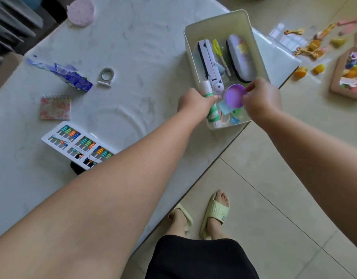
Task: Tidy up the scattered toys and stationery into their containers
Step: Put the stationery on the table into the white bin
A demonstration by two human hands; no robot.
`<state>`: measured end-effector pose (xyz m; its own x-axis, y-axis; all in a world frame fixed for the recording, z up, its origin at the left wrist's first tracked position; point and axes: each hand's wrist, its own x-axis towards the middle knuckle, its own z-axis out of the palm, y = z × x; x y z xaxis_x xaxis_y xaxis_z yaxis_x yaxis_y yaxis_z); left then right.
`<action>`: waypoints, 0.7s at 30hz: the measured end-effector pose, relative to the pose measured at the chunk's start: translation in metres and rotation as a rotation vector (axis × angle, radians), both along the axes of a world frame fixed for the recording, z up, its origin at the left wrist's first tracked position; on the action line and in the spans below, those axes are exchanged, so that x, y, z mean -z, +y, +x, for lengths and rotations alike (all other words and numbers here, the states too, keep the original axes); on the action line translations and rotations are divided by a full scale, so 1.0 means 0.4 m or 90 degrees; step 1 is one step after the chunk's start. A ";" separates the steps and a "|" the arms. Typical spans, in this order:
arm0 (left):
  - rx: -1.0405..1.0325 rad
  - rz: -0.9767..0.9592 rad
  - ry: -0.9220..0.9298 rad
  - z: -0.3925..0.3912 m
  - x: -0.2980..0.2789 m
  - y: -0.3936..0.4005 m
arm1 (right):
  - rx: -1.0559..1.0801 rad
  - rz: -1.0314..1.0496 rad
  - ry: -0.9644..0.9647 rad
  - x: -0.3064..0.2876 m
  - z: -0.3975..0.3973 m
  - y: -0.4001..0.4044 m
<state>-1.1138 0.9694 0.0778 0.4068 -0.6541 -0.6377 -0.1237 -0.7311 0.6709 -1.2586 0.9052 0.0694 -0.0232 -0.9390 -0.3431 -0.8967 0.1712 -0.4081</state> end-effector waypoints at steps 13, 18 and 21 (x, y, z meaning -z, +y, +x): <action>0.002 0.045 -0.186 -0.116 0.017 -0.023 | 0.002 0.012 -0.022 0.018 -0.064 -0.002; 0.015 0.096 -0.217 -0.056 0.035 0.027 | -0.037 0.031 -0.030 0.028 -0.016 0.032; 0.021 0.125 -0.234 0.009 0.049 0.070 | -0.068 0.040 -0.037 0.031 0.042 0.055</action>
<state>-1.1102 0.9973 0.0581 0.6111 -0.5511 -0.5682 -0.3546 -0.8324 0.4260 -1.2417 0.9274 0.0569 0.0975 -0.9119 -0.3988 -0.8864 0.1027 -0.4514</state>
